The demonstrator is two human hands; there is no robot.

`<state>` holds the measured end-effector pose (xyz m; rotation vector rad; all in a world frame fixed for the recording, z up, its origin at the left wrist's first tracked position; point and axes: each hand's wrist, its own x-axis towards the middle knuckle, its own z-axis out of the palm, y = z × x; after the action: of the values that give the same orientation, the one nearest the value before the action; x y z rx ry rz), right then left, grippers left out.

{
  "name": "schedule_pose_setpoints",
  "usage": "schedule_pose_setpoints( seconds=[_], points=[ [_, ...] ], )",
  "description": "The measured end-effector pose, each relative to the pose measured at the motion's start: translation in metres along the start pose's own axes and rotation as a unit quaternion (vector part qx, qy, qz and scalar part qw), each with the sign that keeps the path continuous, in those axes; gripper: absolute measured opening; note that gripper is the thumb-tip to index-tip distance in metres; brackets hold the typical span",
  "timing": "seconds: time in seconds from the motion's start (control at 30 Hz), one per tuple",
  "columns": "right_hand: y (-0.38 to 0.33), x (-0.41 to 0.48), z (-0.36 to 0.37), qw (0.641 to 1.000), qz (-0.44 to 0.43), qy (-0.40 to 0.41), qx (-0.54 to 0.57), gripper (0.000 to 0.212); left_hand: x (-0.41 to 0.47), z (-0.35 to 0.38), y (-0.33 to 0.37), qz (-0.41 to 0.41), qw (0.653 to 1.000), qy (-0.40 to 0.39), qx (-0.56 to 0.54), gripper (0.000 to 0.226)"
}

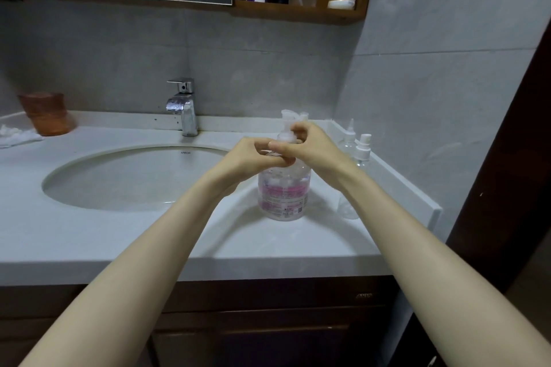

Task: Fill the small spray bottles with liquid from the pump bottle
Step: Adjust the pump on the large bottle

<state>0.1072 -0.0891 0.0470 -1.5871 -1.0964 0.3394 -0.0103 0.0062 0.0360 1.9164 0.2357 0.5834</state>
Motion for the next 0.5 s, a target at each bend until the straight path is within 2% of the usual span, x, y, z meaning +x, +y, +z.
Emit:
schedule_pose_setpoints(
  seconds=[0.03,0.1,0.17,0.27,0.33,0.43,0.5],
  points=[
    [0.000,-0.001,-0.005,0.999,-0.013,-0.043,0.017,0.045,0.000,0.000,0.000,-0.001,1.000,-0.001,-0.001,0.023],
    [0.001,-0.005,-0.012,0.993,-0.044,-0.099,0.051,0.017,0.000,-0.001,0.000,-0.008,1.000,0.002,-0.005,0.021],
    [0.003,-0.007,-0.010,0.994,-0.055,-0.073,0.052,0.006,-0.001,-0.001,-0.001,-0.006,1.000,0.004,-0.008,0.019],
    [0.003,-0.003,0.000,0.999,-0.026,0.011,0.024,0.021,-0.002,0.001,-0.001,0.009,1.000,0.008,-0.006,0.019],
    [0.000,-0.004,0.000,0.999,-0.023,-0.001,0.021,0.025,-0.001,0.001,0.000,0.009,1.000,0.012,-0.003,0.020],
    [0.000,-0.008,-0.004,0.997,-0.059,-0.050,0.020,0.014,-0.002,-0.001,-0.001,0.003,1.000,0.008,0.002,0.020],
    [0.000,-0.010,0.002,0.998,-0.065,-0.012,0.015,0.008,-0.001,-0.003,-0.001,0.005,1.000,0.008,0.002,0.024]
  ],
)
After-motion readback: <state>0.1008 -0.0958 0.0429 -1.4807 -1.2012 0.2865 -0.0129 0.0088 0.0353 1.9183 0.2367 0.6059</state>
